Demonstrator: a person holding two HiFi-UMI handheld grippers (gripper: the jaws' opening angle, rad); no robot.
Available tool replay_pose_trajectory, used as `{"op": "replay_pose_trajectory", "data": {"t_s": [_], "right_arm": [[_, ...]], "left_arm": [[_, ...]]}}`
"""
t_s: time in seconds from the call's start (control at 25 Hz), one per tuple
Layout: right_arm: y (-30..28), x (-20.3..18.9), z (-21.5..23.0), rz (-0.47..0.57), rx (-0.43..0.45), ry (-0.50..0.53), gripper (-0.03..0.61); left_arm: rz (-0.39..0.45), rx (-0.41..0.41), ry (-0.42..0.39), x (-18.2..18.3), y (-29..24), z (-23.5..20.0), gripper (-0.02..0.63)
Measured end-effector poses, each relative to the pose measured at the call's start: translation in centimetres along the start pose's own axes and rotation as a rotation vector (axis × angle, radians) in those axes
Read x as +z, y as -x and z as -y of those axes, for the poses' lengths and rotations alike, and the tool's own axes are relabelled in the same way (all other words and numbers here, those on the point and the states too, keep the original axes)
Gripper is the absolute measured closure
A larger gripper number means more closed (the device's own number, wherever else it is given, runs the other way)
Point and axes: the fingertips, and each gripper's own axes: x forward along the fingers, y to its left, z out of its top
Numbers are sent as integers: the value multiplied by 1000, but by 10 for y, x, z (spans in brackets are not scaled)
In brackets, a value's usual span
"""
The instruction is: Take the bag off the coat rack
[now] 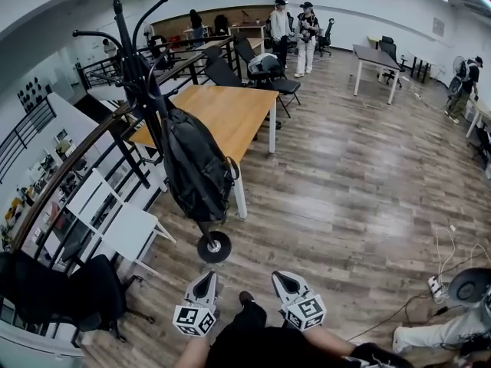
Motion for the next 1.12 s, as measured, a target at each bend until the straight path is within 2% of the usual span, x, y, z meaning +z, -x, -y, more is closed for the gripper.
{"op": "replay_pose_trajectory", "data": {"t_s": [0.36,0.64,0.84,1.12], "right_arm": [[-43,5,26,-17,3,17,546],[-89,22,61,-23,-1,40,546],[-126,32,80,-37,13,45,546],[-183,53,113,-51,26,62,546]], "left_arm": [[35,25,35,6,-48,-42,597],[64,32,25,29,-91,-72,597],[84,44,12,53,-123,-94,597],[136,105,-24,96,-160,-134,597]]}}
